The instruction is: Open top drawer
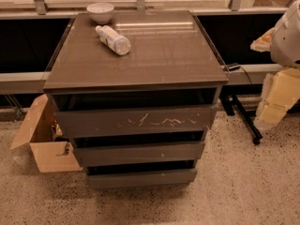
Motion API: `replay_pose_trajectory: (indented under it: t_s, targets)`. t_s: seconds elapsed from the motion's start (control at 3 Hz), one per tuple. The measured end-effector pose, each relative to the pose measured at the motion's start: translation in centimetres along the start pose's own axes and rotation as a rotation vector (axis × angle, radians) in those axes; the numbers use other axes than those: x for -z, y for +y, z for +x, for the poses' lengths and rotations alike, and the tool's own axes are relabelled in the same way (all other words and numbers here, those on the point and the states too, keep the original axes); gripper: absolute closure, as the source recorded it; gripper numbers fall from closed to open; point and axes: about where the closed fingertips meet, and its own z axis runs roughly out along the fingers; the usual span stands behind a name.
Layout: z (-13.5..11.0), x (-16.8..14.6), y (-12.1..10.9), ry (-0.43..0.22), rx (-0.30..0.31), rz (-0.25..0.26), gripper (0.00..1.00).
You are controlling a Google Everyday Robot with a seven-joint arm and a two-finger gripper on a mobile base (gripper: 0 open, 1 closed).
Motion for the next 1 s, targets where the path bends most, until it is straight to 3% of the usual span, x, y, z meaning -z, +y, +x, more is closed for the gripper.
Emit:
replay_pose_trajectory:
  t_s: [0.33, 1.0]
  targets:
    - [0.0, 0.0, 0.0, 0.000, 0.000, 0.000, 0.00]
    - [-3.2, -9.9, 0.8, -0.160, 0.154, -0.119, 0.00]
